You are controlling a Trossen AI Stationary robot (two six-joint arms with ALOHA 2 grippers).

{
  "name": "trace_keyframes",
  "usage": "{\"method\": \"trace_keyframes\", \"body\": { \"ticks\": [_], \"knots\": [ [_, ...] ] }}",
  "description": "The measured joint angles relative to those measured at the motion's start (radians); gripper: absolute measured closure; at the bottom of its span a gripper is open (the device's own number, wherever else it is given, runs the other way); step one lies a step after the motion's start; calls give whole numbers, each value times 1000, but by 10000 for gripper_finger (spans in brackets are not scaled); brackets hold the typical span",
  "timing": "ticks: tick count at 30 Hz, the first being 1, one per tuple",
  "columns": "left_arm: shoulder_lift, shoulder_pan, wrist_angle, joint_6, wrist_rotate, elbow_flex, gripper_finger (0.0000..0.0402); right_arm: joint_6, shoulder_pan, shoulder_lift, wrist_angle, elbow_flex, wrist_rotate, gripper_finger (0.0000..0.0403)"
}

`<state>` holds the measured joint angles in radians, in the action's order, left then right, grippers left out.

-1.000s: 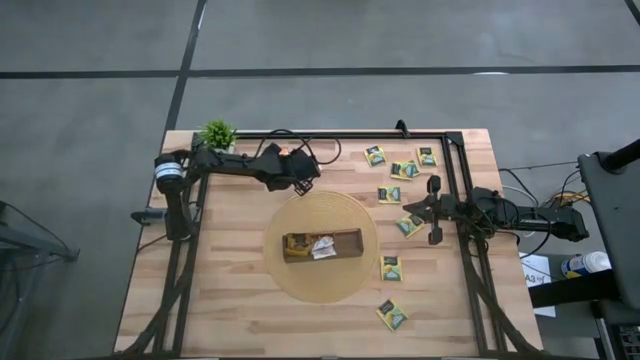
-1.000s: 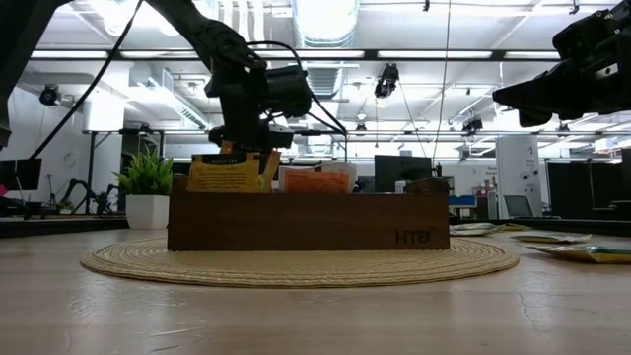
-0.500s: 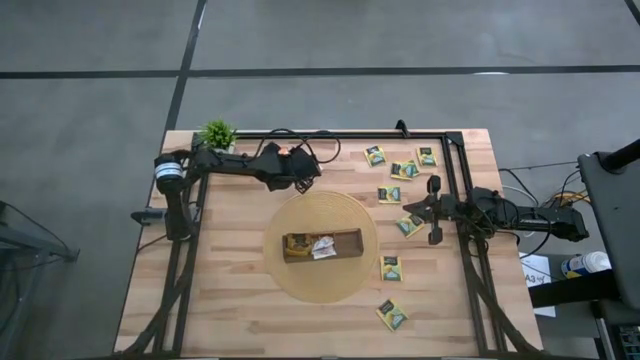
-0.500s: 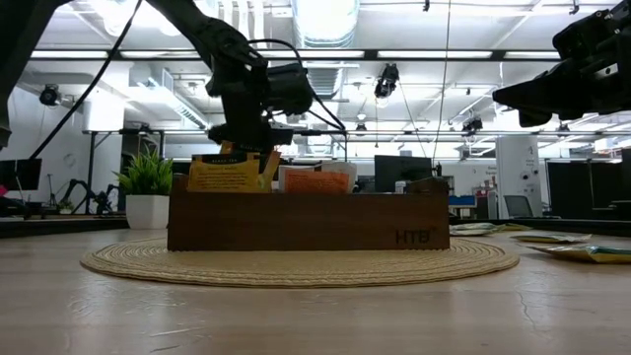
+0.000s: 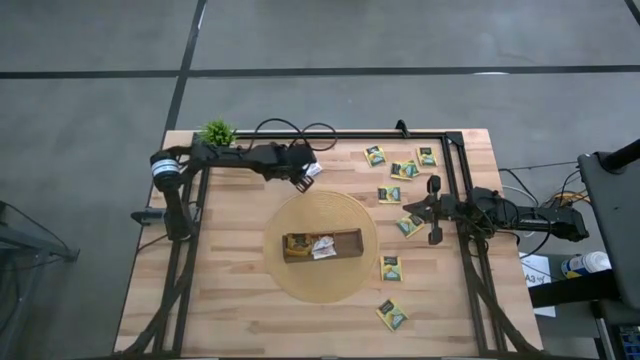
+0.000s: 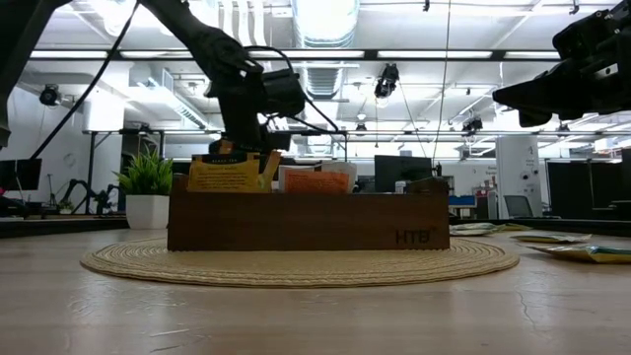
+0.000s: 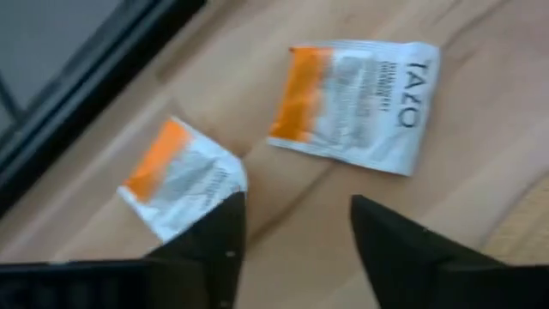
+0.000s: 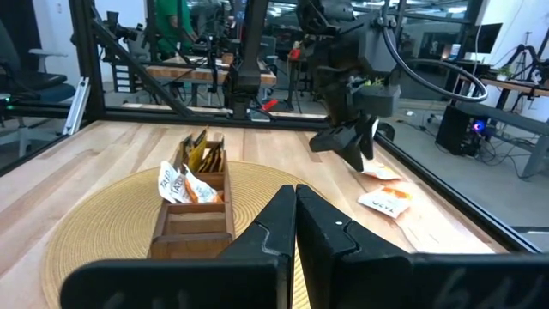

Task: Pick & Place Tea
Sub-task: Put the left orange tea sachet into the mid section of the wooden organizer

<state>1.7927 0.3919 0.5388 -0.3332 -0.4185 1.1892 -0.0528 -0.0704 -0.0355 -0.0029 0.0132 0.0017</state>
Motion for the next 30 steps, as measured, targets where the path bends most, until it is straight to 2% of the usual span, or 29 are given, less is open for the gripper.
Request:
{"method": "trace_keyframes", "body": {
  "ticks": [5, 8, 10, 21, 30],
  "knots": [
    [0, -22, 37, 32, -155, -1, 105, 0, 0, 0, 0, 0, 0, 394],
    [0, -38, 40, 16, -282, -7, 74, 0, 0, 0, 0, 0, 0, 394],
    [0, -37, 40, 5, -316, -12, 64, 0, 0, 0, 0, 0, 0, 394],
    [0, 21, 19, -26, -219, -58, 60, 0, 0, 0, 0, 0, 0, 394],
    [1, 29, -48, -10, -207, -84, 60, 0, 0, 0, 0, 0, 0, 394]
  ]
}}
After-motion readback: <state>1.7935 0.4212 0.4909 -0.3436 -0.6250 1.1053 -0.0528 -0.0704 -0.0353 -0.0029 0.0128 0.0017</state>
